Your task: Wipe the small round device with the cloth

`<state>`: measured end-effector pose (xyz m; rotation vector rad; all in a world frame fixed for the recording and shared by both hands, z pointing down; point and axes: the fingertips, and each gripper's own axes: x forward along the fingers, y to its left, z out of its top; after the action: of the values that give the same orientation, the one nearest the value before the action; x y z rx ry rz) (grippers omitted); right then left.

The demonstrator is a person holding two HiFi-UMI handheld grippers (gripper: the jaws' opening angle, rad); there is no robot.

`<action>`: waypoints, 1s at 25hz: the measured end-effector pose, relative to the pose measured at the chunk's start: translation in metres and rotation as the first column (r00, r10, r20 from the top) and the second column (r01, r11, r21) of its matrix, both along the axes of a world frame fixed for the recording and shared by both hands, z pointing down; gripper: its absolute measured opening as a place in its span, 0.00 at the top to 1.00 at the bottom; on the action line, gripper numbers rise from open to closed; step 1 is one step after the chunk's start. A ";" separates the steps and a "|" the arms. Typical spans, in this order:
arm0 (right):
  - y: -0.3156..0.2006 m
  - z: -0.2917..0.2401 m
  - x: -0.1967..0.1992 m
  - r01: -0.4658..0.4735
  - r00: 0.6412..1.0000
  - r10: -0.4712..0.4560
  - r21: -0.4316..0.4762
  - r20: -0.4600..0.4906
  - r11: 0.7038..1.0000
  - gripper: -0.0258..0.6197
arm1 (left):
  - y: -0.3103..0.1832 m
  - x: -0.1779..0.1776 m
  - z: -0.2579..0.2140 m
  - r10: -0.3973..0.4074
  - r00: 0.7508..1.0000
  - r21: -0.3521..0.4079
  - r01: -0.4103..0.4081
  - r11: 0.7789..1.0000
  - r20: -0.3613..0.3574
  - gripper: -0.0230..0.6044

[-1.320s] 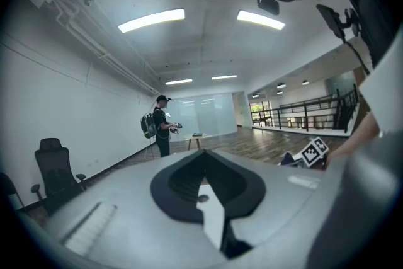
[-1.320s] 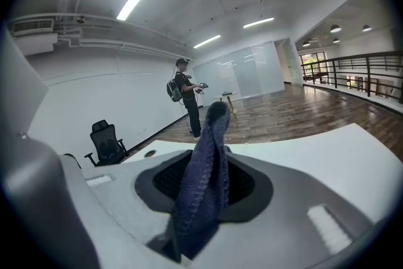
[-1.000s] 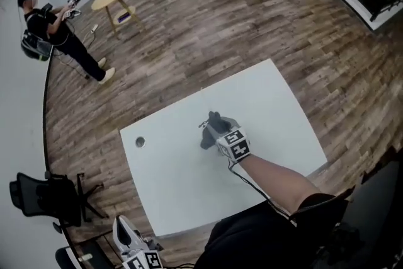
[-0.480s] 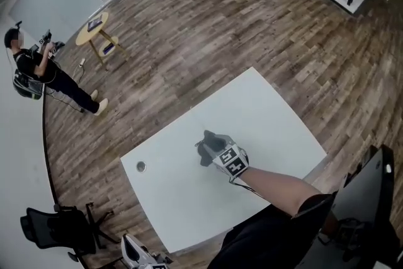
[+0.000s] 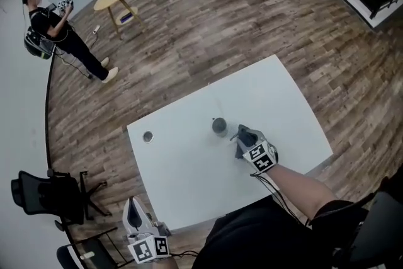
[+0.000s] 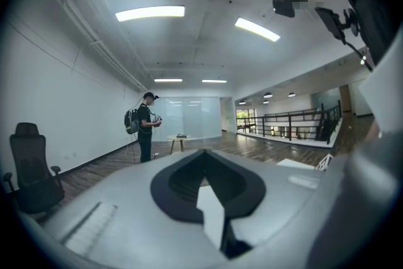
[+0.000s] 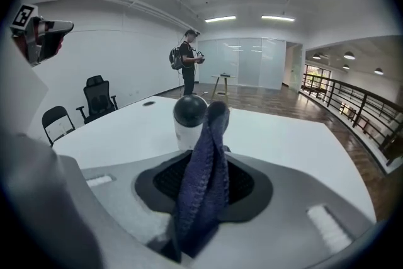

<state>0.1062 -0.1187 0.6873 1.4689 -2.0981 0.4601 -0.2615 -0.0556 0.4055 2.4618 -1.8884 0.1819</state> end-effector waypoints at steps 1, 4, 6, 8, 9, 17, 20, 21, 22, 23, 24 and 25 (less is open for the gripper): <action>0.009 0.003 0.009 -0.016 1.000 0.016 -0.011 -0.007 1.000 0.78 | -0.002 0.007 0.001 0.022 1.000 0.001 -0.022 1.000 -0.005 0.95; 0.035 0.013 0.036 -0.061 0.998 0.059 -0.054 -0.037 0.997 0.78 | -0.009 0.027 0.007 0.084 0.996 0.003 -0.084 0.996 -0.026 0.95; 0.052 0.019 0.048 -0.082 0.995 0.077 -0.088 -0.066 0.993 0.78 | -0.015 0.040 0.009 0.131 0.991 0.001 -0.131 0.991 -0.036 0.95; 0.072 0.025 0.060 -0.110 0.991 0.099 -0.127 -0.090 0.986 0.78 | -0.019 0.052 0.013 0.170 0.984 -0.002 -0.170 0.985 -0.043 0.95; 0.082 0.028 0.066 -0.122 0.989 0.107 -0.147 -0.103 0.982 0.78 | -0.021 0.060 0.013 0.192 0.980 -0.004 -0.192 0.981 -0.046 0.95; 0.132 0.058 0.090 -0.129 0.991 0.115 -0.307 -0.064 0.943 0.48 | -0.028 0.103 0.051 0.289 0.956 -0.046 -0.291 0.956 -0.044 0.95; 0.123 0.020 0.091 -0.103 0.994 0.091 -0.202 -0.068 0.974 0.43 | -0.032 0.113 0.054 0.285 0.957 -0.043 -0.287 0.957 -0.047 0.95; 0.118 -0.002 0.090 -0.089 0.994 0.080 -0.126 -0.076 0.988 0.43 | -0.033 0.116 0.055 0.284 0.957 -0.034 -0.286 0.958 -0.054 0.95; 0.112 -0.028 0.089 -0.077 0.994 0.074 -0.037 -0.081 0.996 0.43 | -0.035 0.119 0.054 0.282 0.957 -0.025 -0.284 0.959 -0.062 0.95; 0.103 -0.058 0.087 -0.071 0.994 0.075 0.059 -0.082 0.996 0.43 | -0.038 0.122 0.053 0.281 0.957 -0.016 -0.283 0.959 -0.071 0.95; 0.093 -0.090 0.086 -0.070 0.993 0.083 0.154 -0.083 0.986 0.43 | -0.041 0.126 0.051 0.282 0.956 -0.008 -0.283 0.959 -0.079 0.95; 0.082 -0.121 0.086 -0.073 0.992 0.097 0.242 -0.086 0.968 0.43 | -0.046 0.130 0.047 0.282 0.956 -0.001 -0.283 0.959 -0.085 0.95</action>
<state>0.1917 -0.0362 0.5668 1.6858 -2.0751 0.1668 -0.1313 -0.1016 0.4524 2.6741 -1.4923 0.0944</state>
